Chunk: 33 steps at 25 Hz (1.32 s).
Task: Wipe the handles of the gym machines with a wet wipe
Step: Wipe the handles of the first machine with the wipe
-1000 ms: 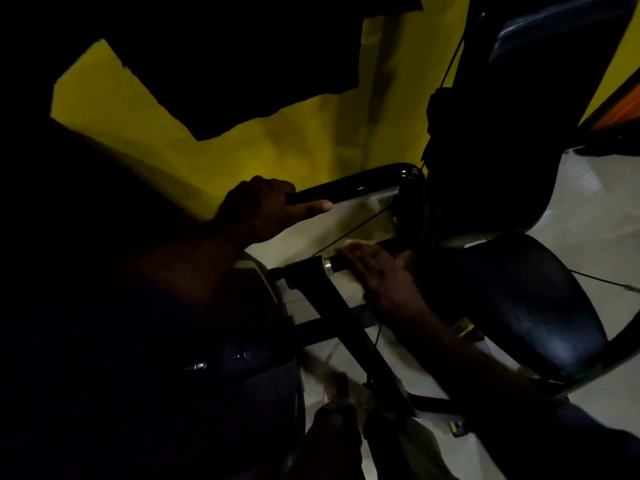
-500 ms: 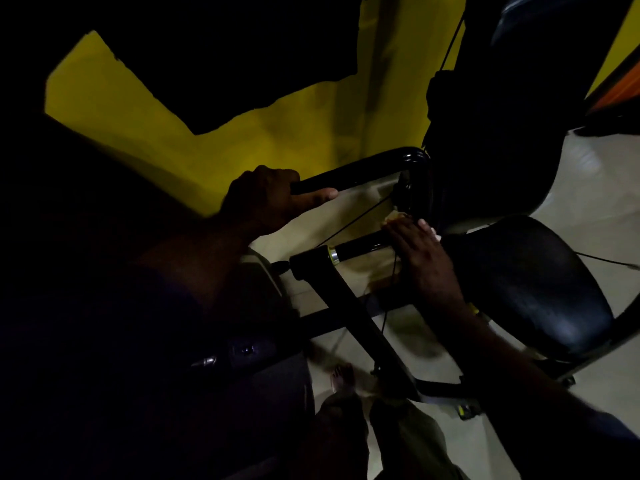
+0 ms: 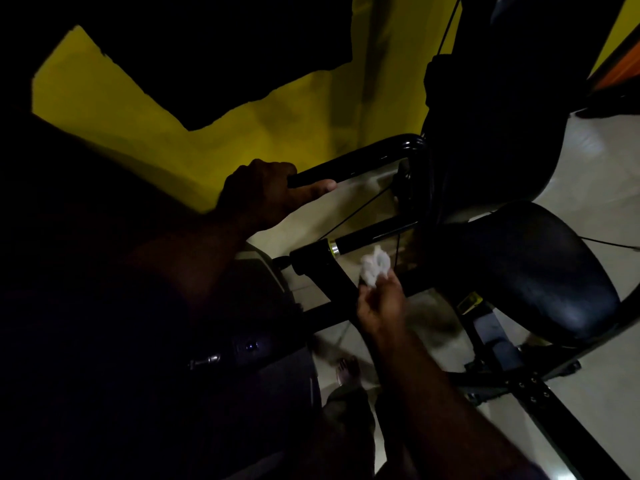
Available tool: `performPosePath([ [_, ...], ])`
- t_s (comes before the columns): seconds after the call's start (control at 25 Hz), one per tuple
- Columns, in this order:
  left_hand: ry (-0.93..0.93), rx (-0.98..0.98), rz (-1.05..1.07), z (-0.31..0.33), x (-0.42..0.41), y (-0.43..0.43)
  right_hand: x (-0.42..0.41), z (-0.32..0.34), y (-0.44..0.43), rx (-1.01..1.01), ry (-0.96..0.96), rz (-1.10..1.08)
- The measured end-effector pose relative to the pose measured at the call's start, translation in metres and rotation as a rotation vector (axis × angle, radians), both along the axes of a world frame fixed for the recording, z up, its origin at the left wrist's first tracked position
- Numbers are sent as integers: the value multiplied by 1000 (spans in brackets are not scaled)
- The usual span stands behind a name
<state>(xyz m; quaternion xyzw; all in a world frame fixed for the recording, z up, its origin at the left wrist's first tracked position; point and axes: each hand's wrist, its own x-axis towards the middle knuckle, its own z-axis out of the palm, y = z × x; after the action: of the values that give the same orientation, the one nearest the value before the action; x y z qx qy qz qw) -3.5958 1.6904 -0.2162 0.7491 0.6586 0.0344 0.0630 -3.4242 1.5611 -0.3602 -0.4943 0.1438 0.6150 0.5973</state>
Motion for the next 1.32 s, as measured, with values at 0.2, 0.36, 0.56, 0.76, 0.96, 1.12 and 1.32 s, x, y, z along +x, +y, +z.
performPosePath([
  [0.2,-2,-15,2,0,0,0,-3,20,34,88,267,238],
  [0.36,9,14,-38,0,-2,2,54,6,56,51,376,166],
  [0.56,15,-6,9,-4,-2,3,-2,28,36,78,298,308],
  [0.76,24,-8,-18,1,0,4,106,42,83,38,162,136],
  [0.96,44,12,-34,-2,0,4,101,39,83,18,-136,269],
  [1.12,41,6,-34,1,-1,3,133,80,108,36,-280,513],
  [1.32,39,7,-37,-2,-1,3,121,70,78,140,-692,666],
])
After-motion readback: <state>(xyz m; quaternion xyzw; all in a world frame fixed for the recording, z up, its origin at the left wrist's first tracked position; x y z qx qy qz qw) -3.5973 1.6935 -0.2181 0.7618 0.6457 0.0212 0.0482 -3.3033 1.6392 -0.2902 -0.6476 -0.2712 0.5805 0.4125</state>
